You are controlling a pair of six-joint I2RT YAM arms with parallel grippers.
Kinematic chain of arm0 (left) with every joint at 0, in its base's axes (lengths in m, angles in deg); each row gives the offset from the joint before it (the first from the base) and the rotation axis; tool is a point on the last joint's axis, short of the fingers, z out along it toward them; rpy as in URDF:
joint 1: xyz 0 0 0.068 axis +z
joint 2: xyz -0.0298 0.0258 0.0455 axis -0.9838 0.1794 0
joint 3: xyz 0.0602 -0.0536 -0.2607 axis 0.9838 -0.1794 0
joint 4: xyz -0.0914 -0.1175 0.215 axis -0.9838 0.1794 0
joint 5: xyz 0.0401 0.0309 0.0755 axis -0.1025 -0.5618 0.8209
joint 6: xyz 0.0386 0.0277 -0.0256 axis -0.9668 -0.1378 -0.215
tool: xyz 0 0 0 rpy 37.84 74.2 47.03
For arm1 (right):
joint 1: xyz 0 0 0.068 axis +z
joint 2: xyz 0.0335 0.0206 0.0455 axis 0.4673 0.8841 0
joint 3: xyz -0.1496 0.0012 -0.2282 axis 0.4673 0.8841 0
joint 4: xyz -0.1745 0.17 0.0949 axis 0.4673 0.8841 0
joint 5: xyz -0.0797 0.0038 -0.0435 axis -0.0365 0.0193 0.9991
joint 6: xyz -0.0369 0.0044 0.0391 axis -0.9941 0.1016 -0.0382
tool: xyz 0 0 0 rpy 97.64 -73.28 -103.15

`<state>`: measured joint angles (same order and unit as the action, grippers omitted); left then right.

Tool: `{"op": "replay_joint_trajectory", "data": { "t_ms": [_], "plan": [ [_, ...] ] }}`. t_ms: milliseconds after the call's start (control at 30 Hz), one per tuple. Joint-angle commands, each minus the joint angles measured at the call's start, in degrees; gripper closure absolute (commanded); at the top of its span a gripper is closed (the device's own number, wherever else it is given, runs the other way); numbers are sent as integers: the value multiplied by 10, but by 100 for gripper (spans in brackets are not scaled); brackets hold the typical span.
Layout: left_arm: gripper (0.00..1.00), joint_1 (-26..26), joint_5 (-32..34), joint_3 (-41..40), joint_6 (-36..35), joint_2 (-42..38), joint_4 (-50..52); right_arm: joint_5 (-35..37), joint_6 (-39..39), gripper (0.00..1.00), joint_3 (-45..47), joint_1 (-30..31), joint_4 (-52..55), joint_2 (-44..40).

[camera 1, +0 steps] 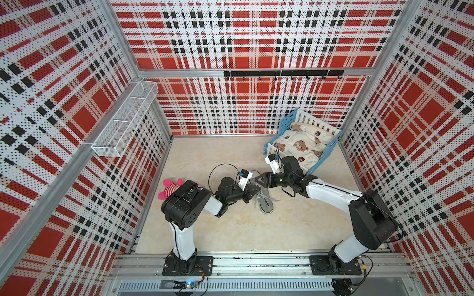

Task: Tie the shoes
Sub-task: Wrap the shoelace around the shoelace.

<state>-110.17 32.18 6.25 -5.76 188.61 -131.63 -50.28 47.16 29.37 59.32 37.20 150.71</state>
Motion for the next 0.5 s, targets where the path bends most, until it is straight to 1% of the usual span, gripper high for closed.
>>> {"op": "replay_joint_trajectory", "data": {
  "t_ms": [0, 133, 200, 233, 267, 333, 367, 400, 467],
  "plan": [
    [100, 4, -17, 7, -23, 8, -7, 14, -28, 34, 15, -9, 29, -31],
    [100, 5, -18, 9, -25, 8, -8, 26, -47, 32, 40, -21, 40, -61],
    [100, 5, -19, 9, -26, 8, -7, 28, -51, 33, 47, -24, 38, -72],
    [100, 4, -21, 8, -27, 7, -7, 28, -51, 36, 48, -24, 35, -74],
    [100, 4, -22, 6, -29, 7, -7, 25, -50, 42, 47, -24, 31, -72],
    [100, 5, -24, 5, -33, 5, -8, 7, -46, 58, 37, -24, 24, -57],
    [100, 5, -25, 4, -34, 4, -7, -1, -44, 60, 31, -24, 22, -47],
    [100, 5, -24, 4, -33, 3, -7, -5, -43, 60, 24, -24, 21, -37],
    [100, 5, -24, 5, -32, 2, -7, -5, -51, 55, 20, -24, 21, -29]
  ]
}}
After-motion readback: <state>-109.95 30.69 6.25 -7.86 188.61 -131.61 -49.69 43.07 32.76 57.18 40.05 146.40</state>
